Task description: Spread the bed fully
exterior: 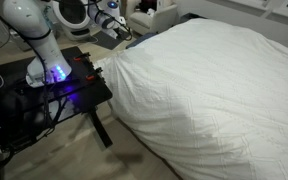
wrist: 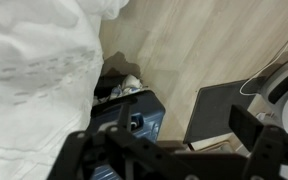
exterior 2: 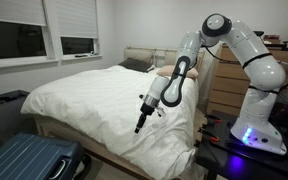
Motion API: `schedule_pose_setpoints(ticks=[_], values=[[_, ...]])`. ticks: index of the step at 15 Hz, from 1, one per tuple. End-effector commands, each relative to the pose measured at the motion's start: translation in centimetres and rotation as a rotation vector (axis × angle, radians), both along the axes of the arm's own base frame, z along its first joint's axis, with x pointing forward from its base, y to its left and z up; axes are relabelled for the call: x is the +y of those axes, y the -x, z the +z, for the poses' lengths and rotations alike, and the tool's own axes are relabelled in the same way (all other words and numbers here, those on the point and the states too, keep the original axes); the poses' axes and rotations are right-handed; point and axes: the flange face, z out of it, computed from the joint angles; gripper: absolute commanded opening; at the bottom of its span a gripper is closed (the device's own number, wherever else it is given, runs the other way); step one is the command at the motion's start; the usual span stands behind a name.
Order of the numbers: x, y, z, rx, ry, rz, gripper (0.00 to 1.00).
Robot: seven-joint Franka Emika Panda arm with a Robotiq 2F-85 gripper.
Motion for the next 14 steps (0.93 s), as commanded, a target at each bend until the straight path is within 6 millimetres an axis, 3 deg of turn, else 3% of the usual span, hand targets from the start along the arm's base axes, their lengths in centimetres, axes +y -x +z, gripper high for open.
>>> schedule_pose_setpoints(ticks=[1,7,13,14], values=[[0.1,-0.6,4.2,-0.058,0.017,-0.032,1.0],[-0.6,-2.0,9.2,-0.165,0.037,-0.073,1.0],[-3.0,-3.3,13.6,-0.398,0.04,-0.129,1.0],[-3.3,-4.9,15.8,-0.418,0.051,-0.139,1.0]])
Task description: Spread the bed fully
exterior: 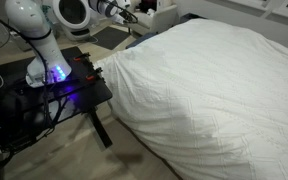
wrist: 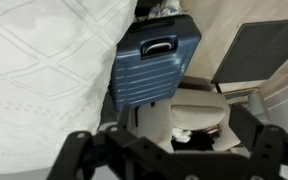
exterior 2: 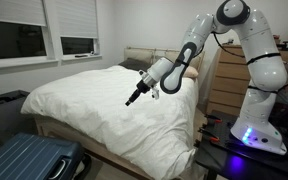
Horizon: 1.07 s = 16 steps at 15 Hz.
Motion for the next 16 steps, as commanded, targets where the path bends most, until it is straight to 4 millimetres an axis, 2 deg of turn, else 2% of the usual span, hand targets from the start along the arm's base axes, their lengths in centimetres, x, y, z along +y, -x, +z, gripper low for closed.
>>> schedule_pose_setpoints(ticks=[1,5,8,9,16], values=[[-1.4,-1.1,4.3,-0.086,0.019,-0.048,1.0],[-3.1,-2.5,8.2,-0.163,0.028,-0.099,1.0],[-4.4,-2.9,10.2,-0.198,0.032,-0.128,1.0],[-3.8,-3.1,8.6,-0.179,0.04,-0.103,1.0],[-3.8,-3.1,8.2,-0.17,0.042,-0.103,1.0]])
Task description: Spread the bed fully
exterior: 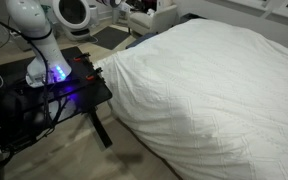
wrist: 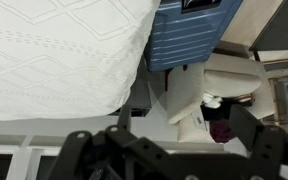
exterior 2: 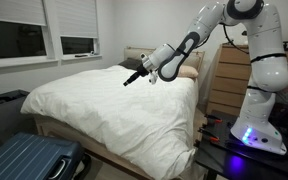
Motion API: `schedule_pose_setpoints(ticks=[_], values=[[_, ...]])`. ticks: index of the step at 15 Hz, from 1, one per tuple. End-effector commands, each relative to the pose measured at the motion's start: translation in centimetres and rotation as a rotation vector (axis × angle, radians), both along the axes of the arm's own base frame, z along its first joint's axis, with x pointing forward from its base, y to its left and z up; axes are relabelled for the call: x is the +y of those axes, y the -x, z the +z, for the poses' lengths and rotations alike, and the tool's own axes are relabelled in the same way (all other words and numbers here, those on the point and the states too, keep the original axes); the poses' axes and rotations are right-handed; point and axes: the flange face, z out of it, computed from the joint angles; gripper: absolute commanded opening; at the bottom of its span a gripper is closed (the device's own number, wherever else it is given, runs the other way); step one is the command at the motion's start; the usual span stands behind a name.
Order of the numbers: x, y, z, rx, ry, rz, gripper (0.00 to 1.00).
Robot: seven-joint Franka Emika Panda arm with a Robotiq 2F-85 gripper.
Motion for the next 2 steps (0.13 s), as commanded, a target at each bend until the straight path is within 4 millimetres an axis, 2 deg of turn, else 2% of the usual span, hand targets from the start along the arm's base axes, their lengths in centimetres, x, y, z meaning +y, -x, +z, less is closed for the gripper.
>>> schedule_pose_setpoints(ticks=[1,2], values=[[0.02,0.0,0.0,0.0,0.0,0.0,1.0],[0.01,0.0,0.0,0.0,0.0,0.0,1.0]])
